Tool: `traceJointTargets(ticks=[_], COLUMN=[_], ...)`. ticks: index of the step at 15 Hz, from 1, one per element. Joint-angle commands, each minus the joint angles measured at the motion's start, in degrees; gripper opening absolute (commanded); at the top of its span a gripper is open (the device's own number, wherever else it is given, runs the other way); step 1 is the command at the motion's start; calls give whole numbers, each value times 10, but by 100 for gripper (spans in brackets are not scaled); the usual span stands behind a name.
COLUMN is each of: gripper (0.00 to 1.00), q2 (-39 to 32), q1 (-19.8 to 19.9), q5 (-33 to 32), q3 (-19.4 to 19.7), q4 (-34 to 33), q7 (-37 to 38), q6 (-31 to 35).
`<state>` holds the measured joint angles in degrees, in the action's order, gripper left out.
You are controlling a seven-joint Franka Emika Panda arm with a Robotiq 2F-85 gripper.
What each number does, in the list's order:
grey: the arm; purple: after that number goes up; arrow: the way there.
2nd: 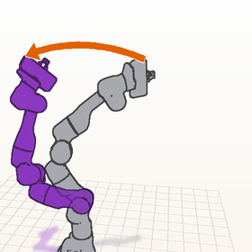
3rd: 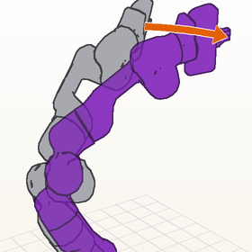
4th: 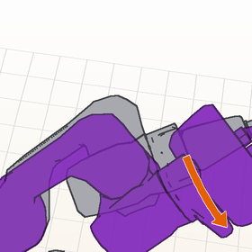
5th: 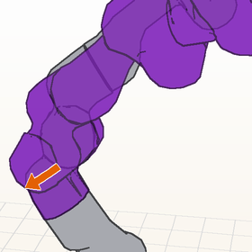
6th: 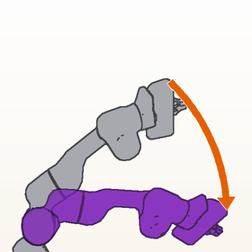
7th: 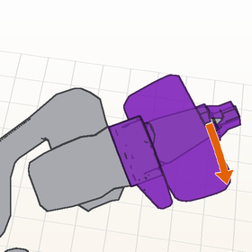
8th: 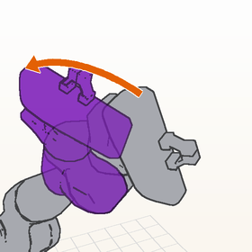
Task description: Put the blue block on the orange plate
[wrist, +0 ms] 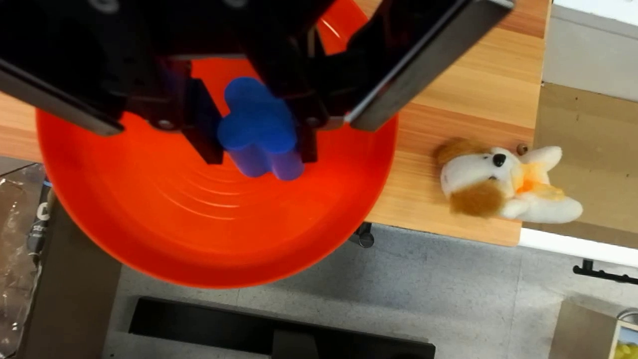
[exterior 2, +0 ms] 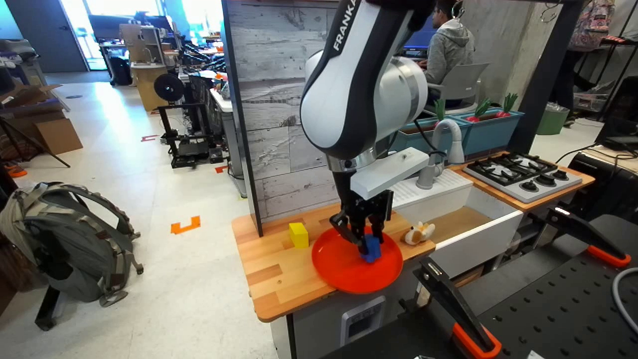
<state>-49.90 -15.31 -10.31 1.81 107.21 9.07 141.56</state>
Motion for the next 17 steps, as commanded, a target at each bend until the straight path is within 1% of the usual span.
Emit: traceJointTargets(ticks=[1, 2, 3, 4, 6, 7, 8, 10, 11, 14, 15, 17], gripper=[16, 54, 67, 73, 88, 96, 99, 100, 100, 100, 100, 100], q2=[-13, -14, -14, -14, -14, -14, -10, 7, 25, 86, 30, 61], q1=[5, 5, 6, 6, 1, 1, 2, -2, -4, 0, 1, 2], q5=[-6, -5, -3, -2, -6, -3, -1, -2, 0, -6, -3, -4], q3=[-2, -1, -2, -3, 2, 1, 0, 0, -4, -16, -12, -18], q4=[-19, -21, -23, -27, -32, -39, -41, -35, -30, 5, -32, -20], q7=[-8, -7, -6, -6, -1, -1, 0, 5, 2, -14, 0, -3], q6=[4, 5, 3, -2, -7, -23, -29, -35, -63, -70, -54, -60])
